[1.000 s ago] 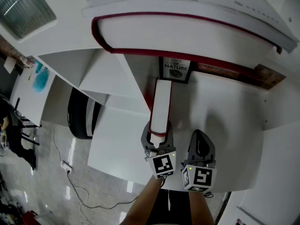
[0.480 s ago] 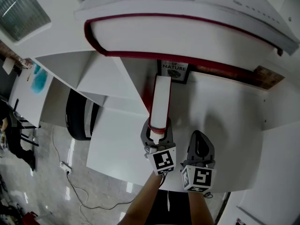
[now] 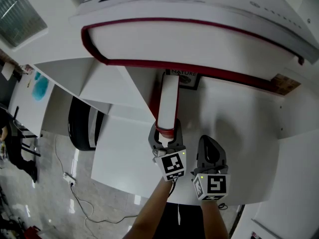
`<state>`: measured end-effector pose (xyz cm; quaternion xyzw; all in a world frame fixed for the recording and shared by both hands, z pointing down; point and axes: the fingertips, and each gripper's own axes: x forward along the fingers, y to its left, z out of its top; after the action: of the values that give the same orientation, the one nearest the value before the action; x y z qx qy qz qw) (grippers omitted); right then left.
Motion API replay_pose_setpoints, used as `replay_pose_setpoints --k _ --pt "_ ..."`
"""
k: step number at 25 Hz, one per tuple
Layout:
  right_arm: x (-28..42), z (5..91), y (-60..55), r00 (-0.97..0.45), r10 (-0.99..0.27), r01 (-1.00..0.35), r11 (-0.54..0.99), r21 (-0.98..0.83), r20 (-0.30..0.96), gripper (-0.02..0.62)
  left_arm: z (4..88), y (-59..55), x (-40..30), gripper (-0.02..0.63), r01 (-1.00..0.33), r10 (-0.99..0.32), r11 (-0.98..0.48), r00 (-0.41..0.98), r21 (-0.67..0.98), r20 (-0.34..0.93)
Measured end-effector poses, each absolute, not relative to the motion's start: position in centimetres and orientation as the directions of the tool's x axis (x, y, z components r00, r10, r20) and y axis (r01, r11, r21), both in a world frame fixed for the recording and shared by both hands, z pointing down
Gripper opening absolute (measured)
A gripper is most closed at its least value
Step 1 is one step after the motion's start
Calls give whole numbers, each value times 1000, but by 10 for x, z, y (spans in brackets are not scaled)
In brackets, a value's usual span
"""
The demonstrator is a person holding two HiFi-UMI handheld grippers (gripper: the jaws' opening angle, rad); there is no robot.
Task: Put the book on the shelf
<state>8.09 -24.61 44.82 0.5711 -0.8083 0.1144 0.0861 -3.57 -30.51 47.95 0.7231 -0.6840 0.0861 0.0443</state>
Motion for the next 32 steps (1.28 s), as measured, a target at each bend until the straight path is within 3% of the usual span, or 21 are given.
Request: replay_pose_setpoints --k 14,32 --pt "60 456 -272 -524 -807 -851 506 -141 272 15 481 -321 -41 249 -997 -978 -52 39 -58 204" --pt "49 477 -275 -534 -782 -844 516 -147 321 15 464 -308 -38 259 -996 -990 -79 72 -48 119"
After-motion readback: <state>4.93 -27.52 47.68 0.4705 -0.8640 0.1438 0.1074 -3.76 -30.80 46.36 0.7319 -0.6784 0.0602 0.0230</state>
